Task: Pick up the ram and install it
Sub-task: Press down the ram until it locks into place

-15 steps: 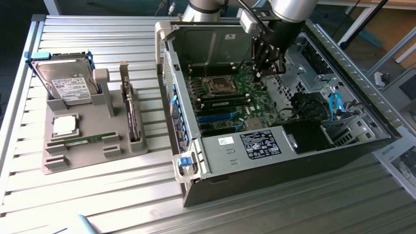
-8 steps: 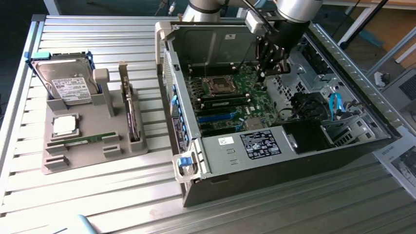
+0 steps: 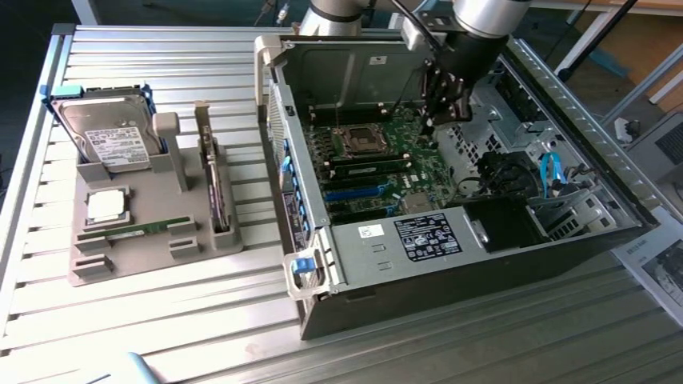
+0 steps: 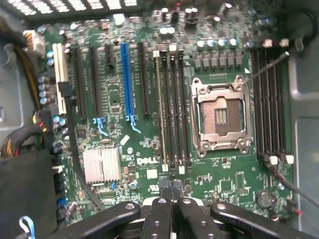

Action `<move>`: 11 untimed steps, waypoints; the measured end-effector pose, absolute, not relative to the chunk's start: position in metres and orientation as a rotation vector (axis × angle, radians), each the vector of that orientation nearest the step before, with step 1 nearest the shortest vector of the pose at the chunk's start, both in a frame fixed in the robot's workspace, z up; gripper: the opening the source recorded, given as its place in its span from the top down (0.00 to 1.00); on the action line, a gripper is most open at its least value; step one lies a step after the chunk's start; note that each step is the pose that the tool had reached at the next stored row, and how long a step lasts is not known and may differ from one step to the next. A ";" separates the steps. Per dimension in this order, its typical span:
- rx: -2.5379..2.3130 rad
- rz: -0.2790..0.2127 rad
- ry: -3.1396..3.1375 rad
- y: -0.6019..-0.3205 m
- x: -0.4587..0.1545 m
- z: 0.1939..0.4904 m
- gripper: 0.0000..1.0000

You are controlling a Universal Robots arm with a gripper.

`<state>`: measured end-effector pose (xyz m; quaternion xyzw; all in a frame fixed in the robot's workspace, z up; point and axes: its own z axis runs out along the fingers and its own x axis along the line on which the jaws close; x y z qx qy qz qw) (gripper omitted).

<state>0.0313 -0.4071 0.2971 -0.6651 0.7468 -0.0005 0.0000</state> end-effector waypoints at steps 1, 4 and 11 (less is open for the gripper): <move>-2.065 -0.002 2.368 -0.407 0.031 0.297 0.90; -1.974 -0.002 2.445 -0.407 0.031 0.295 0.90; -1.721 -0.003 2.630 -0.407 0.031 0.291 0.90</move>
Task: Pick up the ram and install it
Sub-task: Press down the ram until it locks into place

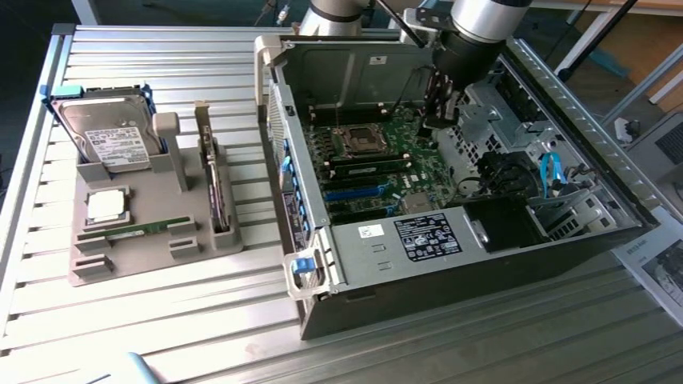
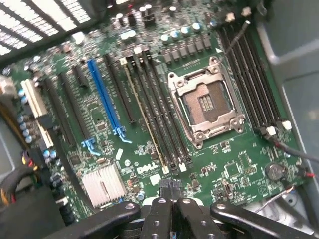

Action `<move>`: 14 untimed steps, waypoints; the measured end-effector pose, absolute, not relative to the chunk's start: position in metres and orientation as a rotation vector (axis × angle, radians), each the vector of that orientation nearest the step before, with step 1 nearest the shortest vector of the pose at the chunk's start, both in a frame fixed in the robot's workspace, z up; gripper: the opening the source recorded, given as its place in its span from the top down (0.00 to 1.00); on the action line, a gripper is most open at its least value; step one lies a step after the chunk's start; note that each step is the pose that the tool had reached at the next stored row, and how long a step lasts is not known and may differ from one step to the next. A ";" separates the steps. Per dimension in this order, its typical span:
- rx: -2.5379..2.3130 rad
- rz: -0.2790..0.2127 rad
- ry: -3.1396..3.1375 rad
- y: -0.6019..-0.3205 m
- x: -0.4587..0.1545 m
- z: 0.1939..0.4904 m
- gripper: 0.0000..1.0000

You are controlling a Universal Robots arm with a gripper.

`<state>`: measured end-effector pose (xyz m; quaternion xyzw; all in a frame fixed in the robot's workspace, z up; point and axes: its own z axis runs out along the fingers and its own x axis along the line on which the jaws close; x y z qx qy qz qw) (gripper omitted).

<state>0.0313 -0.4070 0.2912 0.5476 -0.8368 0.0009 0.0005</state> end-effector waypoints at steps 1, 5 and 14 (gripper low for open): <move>1.673 0.003 -2.658 -0.407 0.031 0.290 0.90; 1.504 0.003 -2.757 -0.407 0.031 0.288 0.90; 1.204 0.003 -2.900 -0.407 0.031 0.284 0.90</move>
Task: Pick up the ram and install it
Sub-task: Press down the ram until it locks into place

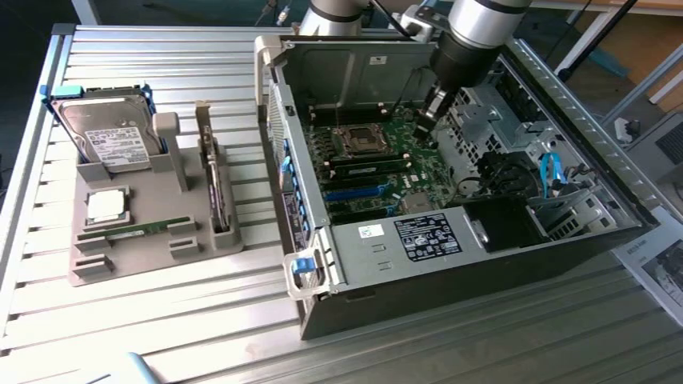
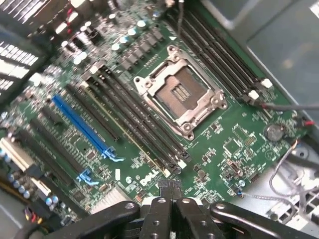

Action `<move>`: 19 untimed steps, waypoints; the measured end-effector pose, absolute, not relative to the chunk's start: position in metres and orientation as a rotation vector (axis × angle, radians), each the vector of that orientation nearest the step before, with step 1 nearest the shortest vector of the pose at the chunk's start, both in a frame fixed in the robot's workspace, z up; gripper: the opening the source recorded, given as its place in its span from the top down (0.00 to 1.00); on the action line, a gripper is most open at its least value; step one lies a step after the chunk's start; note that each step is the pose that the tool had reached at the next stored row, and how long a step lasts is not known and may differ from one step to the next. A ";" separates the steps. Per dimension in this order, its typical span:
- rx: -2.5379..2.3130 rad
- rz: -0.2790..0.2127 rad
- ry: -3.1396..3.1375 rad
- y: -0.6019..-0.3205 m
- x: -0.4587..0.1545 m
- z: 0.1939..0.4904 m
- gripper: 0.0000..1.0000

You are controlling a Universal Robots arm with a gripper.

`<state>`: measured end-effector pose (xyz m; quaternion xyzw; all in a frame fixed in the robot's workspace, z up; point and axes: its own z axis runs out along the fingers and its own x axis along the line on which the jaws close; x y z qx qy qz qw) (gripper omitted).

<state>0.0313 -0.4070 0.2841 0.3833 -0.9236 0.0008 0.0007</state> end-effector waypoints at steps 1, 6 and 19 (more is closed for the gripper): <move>1.176 0.003 -2.912 -0.407 0.031 0.284 0.90; 0.933 0.003 -2.998 -0.407 0.031 0.281 0.90; 0.493 0.002 -3.101 -0.407 0.031 0.279 0.90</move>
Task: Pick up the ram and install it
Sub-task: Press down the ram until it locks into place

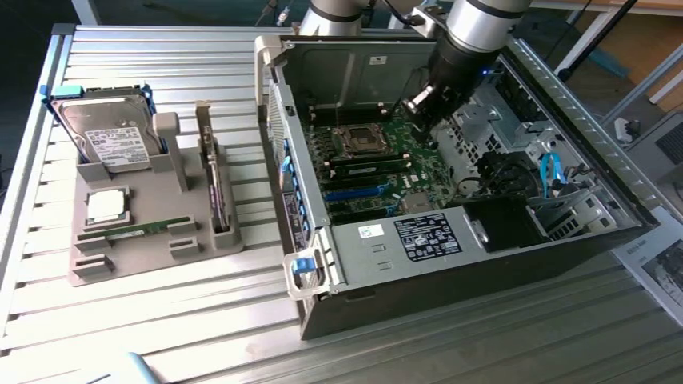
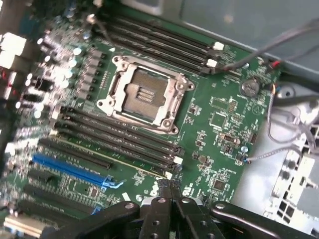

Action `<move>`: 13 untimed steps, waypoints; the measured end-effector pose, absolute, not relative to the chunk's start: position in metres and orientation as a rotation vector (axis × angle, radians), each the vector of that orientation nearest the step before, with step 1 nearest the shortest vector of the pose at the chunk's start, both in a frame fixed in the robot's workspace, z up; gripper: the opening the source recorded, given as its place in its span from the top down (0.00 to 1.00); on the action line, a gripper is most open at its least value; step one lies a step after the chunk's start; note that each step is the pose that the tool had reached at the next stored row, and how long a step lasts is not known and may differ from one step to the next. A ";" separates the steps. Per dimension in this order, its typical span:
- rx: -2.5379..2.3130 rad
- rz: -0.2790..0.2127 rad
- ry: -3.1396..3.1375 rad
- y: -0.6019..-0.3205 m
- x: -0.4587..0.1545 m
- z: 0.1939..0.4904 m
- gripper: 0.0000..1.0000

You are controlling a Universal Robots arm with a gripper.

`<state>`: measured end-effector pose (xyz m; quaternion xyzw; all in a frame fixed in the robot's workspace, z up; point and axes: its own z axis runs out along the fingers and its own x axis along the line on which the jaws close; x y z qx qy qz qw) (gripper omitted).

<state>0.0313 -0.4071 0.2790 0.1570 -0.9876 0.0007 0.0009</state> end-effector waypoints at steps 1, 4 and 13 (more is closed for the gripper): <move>0.431 0.002 -3.110 -0.407 0.031 0.279 0.90; 0.229 0.002 -3.131 -0.407 0.031 0.278 0.90; 0.026 0.002 -3.140 -0.407 0.031 0.278 0.90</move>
